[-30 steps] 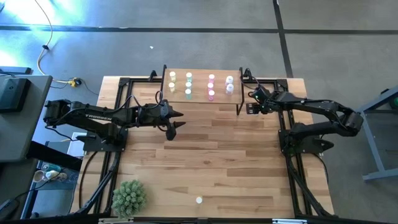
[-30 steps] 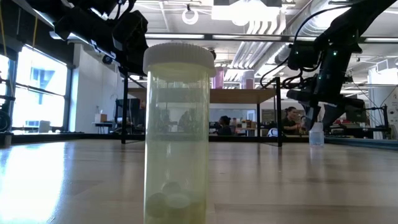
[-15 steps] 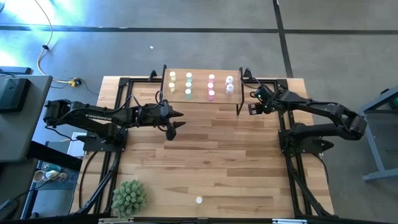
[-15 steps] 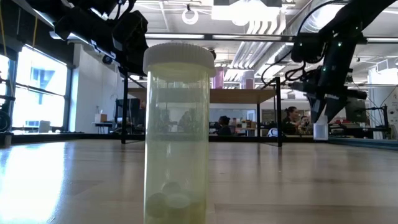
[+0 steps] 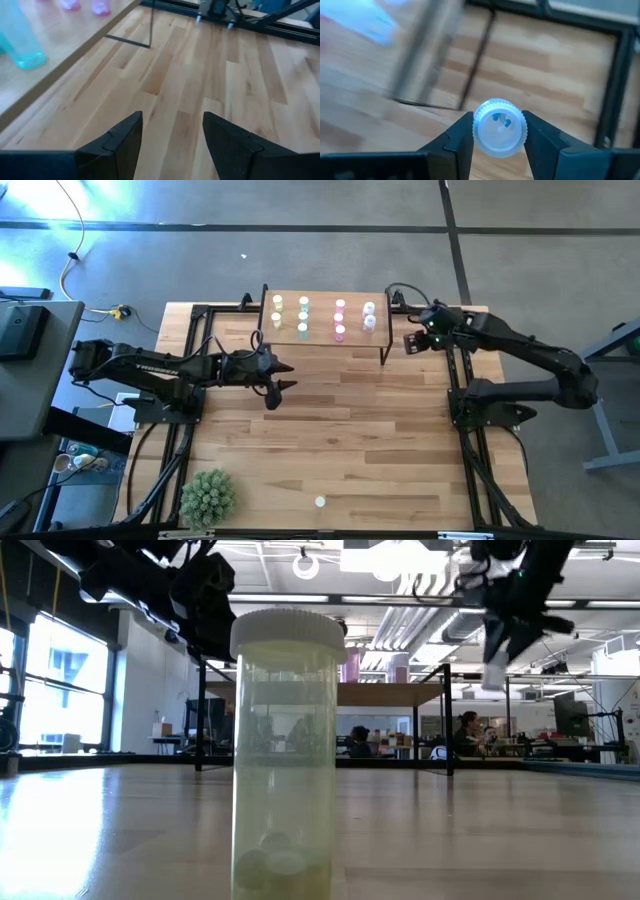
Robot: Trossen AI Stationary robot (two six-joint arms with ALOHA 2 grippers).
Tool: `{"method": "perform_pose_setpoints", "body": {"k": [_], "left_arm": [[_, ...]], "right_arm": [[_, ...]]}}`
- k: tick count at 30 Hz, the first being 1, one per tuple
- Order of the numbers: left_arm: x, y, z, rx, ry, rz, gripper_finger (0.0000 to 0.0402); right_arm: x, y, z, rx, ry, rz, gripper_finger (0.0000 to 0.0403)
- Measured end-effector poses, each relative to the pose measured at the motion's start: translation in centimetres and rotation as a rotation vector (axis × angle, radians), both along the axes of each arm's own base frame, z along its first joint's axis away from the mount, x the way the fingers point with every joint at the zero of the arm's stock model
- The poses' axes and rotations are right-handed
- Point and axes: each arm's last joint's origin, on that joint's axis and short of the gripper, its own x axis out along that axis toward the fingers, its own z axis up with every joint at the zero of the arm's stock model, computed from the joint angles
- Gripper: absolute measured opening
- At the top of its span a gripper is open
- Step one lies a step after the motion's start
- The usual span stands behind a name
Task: Pick and place medicine bottles onto shelf by color
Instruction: Put the transparent pill bottle and align it with the other transparent pill bottle on the shelf
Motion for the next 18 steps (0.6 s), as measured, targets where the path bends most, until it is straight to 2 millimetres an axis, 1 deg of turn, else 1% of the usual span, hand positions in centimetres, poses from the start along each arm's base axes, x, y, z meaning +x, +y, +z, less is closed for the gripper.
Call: {"method": "perform_pose_setpoints", "body": {"k": [2, 5, 9, 14, 18], "left_arm": [[-0.1, -0.3, 0.1, 0.0, 0.004, -0.012, 0.0197], [-0.4, -0.6, 0.2, 0.012, 0.023, 0.001, 0.0197], [-1.0, -0.5, 0.4, 0.032, 0.049, 0.046, 0.0197], [-1.7, 0.0, 2.4, 0.027, 0.021, 0.066, 0.0197], [-1.8, -0.1, 2.6, 0.017, 0.01, 0.056, 0.0197]], "right_arm": [[0.5, 0.3, 1.7, -0.022, -0.034, 0.027, 0.0133], [1.1, 0.6, 3.9, -0.072, -0.037, 0.052, 0.0133], [1.6, 0.8, 6.3, -0.11, -0.037, 0.058, 0.0133], [3.2, 0.5, 8.2, -0.118, -0.056, 0.088, 0.0133], [5.3, 0.6, 8.8, -0.109, -0.023, 0.153, 0.0133]]}}
